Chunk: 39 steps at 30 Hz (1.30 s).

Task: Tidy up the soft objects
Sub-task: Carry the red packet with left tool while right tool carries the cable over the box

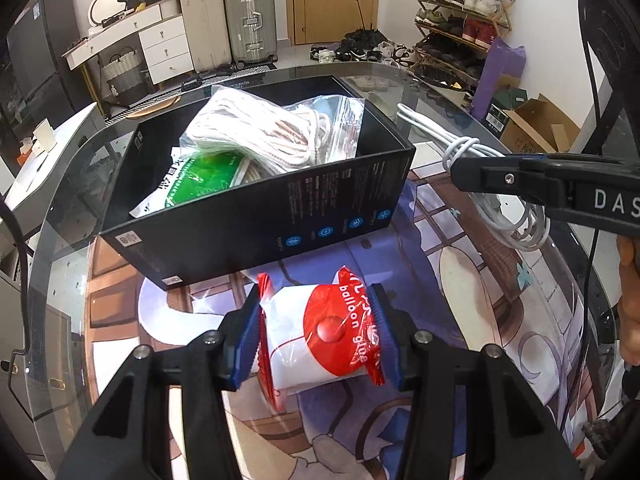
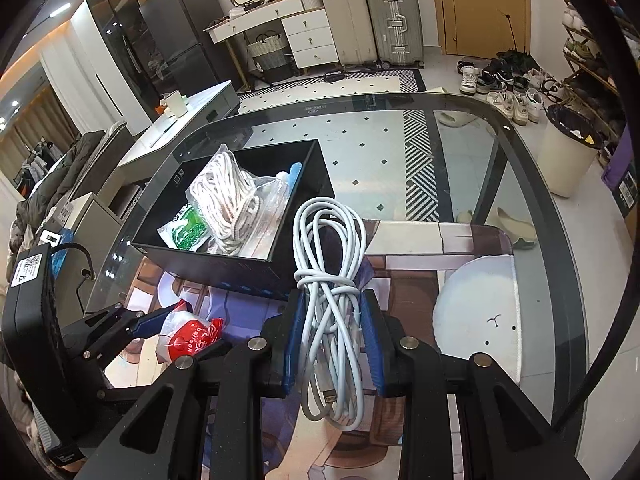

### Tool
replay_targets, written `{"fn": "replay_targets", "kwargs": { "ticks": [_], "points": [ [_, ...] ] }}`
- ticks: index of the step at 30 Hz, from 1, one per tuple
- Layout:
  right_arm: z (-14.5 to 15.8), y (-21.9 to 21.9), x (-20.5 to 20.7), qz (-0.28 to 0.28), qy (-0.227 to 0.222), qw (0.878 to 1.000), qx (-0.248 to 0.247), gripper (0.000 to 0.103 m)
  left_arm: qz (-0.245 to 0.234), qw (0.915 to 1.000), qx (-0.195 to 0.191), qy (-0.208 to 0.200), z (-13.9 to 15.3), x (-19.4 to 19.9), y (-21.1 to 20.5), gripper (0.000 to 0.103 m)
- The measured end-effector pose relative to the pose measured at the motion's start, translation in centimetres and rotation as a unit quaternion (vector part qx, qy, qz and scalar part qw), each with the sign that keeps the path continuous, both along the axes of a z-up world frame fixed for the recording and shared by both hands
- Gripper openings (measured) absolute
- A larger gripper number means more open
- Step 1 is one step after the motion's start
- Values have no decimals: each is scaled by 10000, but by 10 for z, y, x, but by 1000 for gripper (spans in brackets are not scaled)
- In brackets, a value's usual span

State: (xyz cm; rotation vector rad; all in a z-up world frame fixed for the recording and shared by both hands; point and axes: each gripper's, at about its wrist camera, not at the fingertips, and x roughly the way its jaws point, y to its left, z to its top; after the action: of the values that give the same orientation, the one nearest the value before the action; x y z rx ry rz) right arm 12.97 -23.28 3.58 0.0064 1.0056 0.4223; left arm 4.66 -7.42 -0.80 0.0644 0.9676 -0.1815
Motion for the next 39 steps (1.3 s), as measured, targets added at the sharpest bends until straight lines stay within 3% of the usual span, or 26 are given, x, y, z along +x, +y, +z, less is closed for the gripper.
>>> {"fn": "replay_targets", "kwargs": {
  "ticks": [14,39],
  "points": [
    [19,22,-8,217,-168,9996,-71,28,123,9993,-229,-279,34,-6,25,49],
    [54,49,-6,501,-566,9971,-122,28,381,9961,-235,-765,78,12,56,49]
  ]
}}
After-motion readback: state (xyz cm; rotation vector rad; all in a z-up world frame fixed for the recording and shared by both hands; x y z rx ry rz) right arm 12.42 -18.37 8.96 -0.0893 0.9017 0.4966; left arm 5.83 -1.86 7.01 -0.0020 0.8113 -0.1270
